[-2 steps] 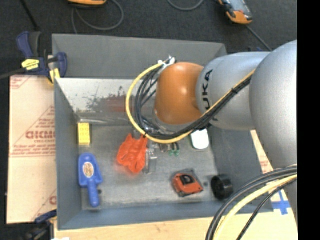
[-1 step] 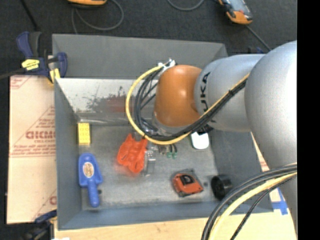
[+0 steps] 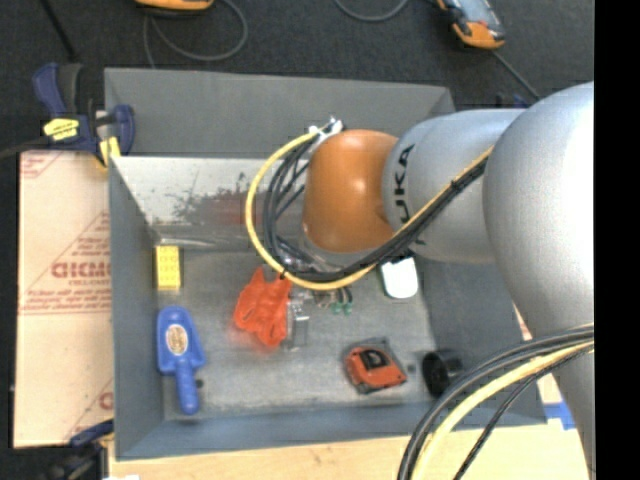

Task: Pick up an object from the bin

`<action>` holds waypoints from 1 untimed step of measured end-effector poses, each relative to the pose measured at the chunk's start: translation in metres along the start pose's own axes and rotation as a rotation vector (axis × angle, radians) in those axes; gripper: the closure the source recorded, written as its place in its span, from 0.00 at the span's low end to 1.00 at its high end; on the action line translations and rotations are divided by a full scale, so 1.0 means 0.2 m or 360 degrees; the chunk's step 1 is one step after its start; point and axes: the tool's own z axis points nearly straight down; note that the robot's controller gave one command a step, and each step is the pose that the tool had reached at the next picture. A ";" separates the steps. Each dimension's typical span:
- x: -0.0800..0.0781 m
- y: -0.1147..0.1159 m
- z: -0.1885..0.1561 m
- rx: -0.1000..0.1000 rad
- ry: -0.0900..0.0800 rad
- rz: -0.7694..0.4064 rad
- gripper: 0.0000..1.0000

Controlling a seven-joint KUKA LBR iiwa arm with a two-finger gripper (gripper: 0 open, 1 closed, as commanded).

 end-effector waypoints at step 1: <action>-0.01 0.01 0.05 -0.0002 -0.0001 -0.0424 0.00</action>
Offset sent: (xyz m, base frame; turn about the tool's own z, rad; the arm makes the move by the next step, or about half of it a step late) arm 0.0306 0.0146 -0.0310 -0.3342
